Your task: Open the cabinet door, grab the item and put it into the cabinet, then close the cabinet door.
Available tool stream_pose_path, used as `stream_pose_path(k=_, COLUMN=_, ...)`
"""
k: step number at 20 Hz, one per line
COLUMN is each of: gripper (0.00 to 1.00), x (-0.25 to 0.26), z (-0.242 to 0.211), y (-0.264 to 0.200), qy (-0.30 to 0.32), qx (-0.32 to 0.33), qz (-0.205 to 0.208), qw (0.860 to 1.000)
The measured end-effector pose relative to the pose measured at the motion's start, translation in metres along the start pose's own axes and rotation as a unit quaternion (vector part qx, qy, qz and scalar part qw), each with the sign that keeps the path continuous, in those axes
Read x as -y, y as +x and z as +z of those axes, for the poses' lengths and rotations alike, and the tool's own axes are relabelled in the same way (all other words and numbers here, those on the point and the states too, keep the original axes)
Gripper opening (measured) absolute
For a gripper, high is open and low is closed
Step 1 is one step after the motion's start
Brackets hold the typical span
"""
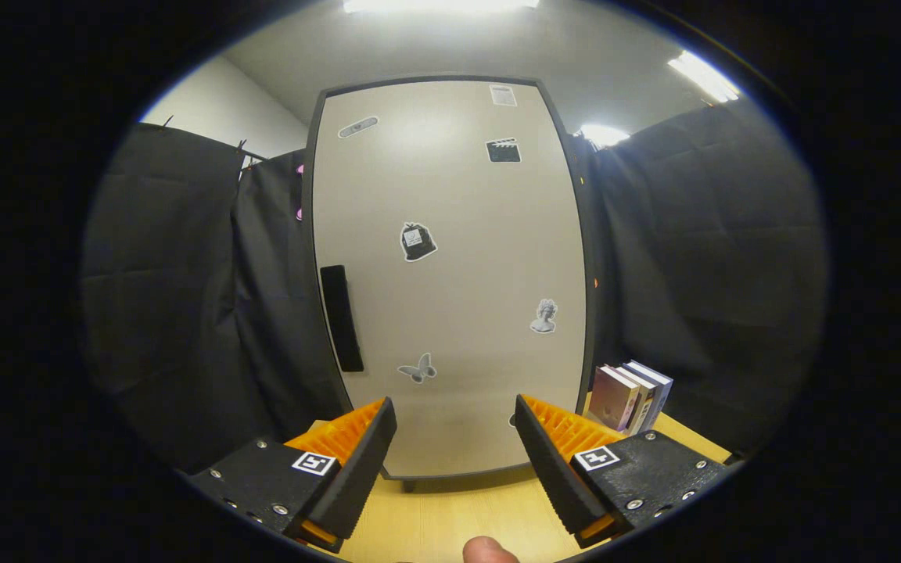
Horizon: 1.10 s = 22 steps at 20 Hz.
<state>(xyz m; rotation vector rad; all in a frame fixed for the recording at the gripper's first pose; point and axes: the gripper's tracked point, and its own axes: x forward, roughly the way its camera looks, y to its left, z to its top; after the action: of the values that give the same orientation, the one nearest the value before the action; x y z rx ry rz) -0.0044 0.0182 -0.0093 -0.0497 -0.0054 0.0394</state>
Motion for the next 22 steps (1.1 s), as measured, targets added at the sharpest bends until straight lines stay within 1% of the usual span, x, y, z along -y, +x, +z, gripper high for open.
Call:
stream_pose_path(k=3, gripper=0.95, x=0.003, z=-0.006, y=0.004, qy=-0.001, qx=-0.005, qz=-0.004, qw=1.000)
stream_pose_path(k=10, gripper=0.95, x=0.002, z=-0.006, y=0.011, qy=0.000, qx=-0.009, qz=-0.009, qw=1.000)
stream_pose_path(k=13, gripper=0.95, x=0.000, z=-0.008, y=0.021, qy=0.000, qx=-0.015, qz=-0.008, qw=1.000)
stream_pose_path(k=18, gripper=0.95, x=-0.032, z=-0.004, y=0.040, qy=0.002, qx=-0.020, qz=0.016, qw=1.000)
stream_pose_path(k=20, gripper=0.95, x=-0.056, z=0.001, y=0.045, qy=0.007, qx=-0.017, qz=0.040, qw=0.999)
stream_pose_path(k=22, gripper=0.95, x=-0.074, z=0.009, y=0.055, qy=0.007, qx=-0.009, qz=0.050, qw=0.999)
